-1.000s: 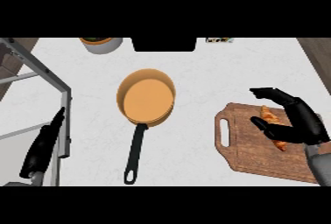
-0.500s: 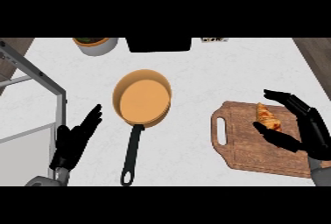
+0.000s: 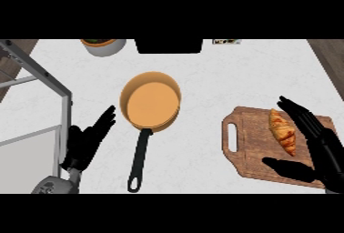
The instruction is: Pick the croissant from the cutting board and place it in the pot
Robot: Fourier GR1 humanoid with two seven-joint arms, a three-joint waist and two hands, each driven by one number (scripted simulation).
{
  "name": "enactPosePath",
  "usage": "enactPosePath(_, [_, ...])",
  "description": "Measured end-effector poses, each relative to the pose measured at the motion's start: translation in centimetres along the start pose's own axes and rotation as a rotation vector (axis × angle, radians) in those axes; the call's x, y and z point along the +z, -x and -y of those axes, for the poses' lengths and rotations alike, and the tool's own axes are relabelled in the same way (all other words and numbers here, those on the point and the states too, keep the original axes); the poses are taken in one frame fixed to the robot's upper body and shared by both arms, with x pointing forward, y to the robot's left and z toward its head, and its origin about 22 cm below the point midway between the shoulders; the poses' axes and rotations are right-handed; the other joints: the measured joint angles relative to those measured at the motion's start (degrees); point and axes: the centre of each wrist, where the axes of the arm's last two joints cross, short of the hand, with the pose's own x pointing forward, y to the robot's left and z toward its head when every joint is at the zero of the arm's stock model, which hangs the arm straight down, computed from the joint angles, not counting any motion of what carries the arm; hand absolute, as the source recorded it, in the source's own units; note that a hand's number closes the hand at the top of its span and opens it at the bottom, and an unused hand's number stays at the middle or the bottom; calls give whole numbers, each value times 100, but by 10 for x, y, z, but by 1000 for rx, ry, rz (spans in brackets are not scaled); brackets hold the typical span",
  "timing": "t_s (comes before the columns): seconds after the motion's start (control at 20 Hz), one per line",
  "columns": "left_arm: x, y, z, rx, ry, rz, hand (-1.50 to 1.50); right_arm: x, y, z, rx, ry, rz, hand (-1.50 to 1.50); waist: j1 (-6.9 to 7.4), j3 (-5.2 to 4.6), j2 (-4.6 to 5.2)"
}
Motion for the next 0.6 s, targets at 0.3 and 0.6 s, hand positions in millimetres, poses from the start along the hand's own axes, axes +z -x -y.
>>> enactPosePath(0.3, [-4, -7, -1, -2, 20, 8, 0, -25, -28, 6, -3, -85, -210, -150, 96, 7, 17])
enactPosePath(0.6, [-5, -5, 1, 2, 29, 8, 0, -42, -13, 0, 8, -246, -399, -150, 155, 13, 33])
